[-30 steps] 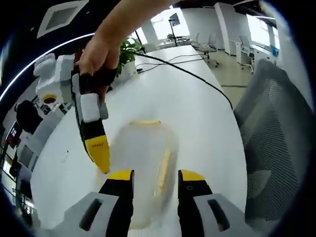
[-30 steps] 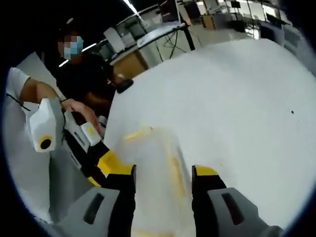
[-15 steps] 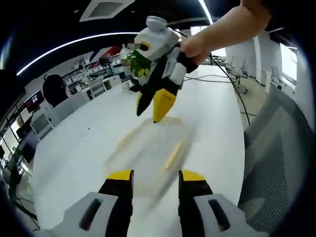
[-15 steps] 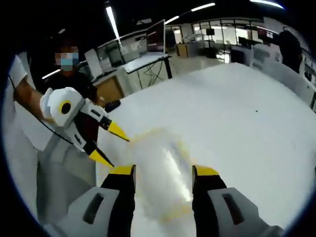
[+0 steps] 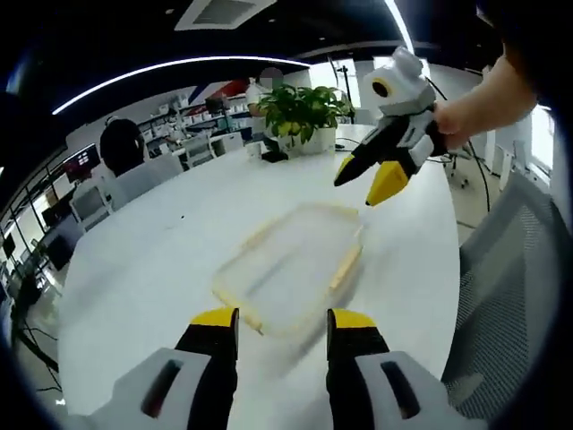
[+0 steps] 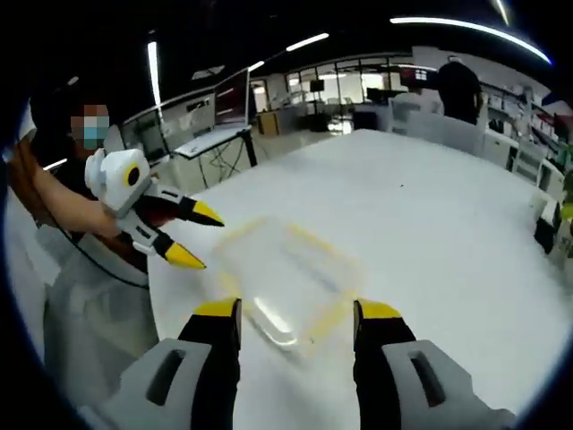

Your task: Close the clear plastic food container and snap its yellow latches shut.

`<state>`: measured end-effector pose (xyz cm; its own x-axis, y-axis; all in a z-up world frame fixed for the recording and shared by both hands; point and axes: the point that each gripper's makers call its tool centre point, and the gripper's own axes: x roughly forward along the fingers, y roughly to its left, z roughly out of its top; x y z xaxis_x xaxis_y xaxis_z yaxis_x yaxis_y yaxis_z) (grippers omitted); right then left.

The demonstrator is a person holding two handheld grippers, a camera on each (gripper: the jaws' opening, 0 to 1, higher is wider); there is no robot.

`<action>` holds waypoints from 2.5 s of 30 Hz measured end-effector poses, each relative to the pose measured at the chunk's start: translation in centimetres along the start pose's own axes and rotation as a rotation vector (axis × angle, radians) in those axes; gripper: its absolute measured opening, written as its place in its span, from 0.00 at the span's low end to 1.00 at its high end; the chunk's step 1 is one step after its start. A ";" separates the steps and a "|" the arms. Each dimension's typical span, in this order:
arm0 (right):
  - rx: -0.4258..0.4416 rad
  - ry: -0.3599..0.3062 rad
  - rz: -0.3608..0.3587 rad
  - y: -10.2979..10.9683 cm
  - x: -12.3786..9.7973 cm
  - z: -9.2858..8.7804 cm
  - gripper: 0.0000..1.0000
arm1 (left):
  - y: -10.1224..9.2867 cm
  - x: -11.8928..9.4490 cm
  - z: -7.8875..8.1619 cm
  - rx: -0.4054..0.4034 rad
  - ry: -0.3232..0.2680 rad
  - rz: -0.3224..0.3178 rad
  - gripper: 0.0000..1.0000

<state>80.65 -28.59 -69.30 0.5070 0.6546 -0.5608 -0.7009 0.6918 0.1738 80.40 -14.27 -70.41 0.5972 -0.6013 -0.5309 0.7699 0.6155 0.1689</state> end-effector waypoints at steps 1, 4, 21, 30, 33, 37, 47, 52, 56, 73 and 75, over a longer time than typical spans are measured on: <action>0.000 0.001 0.000 0.1 0.1 -0.1 0.47 | 0.0 0.0 -0.1 -0.005 0.002 0.002 0.33; -0.011 0.016 -0.012 0.3 0.4 -1.2 0.48 | 0.3 0.2 -0.7 -0.030 0.008 0.010 0.33; -0.047 0.080 -0.105 -0.4 2.7 -5.3 0.49 | 0.1 2.3 -3.3 -0.070 0.052 0.000 0.36; -0.049 0.073 -0.097 -0.3 4.1 -5.3 0.44 | 0.4 2.7 -3.8 -0.063 0.067 0.006 0.34; -0.050 0.071 -0.115 -0.7 4.1 -5.3 0.44 | 0.4 2.9 -3.7 -0.043 0.066 0.011 0.33; -0.097 0.086 -0.113 -0.9 4.4 -5.5 0.41 | 0.3 3.2 -3.4 -0.035 0.064 0.007 0.33; -0.152 0.094 -0.104 -0.7 4.9 -5.0 0.36 | 0.3 3.7 -3.2 0.070 0.087 0.007 0.32; -0.145 0.093 -0.102 -0.6 5.4 -4.7 0.35 | 0.9 3.5 -3.5 0.090 0.093 0.013 0.32; -0.143 0.089 -0.114 -0.4 6.1 -4.1 0.34 | 1.6 3.3 -4.0 0.096 0.100 0.020 0.30; -0.154 0.085 -0.150 1.2 9.2 -2.5 0.33 | 4.9 1.8 -5.6 0.084 0.122 0.082 0.28; -0.152 0.086 -0.153 1.2 9.6 -2.2 0.33 | 5.4 1.8 -5.7 0.086 0.126 0.090 0.28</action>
<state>83.53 -22.13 -76.26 0.5735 0.5125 -0.6390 -0.6898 0.7229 -0.0393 84.29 -9.11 -75.22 0.6354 -0.4739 -0.6097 0.7344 0.6148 0.2875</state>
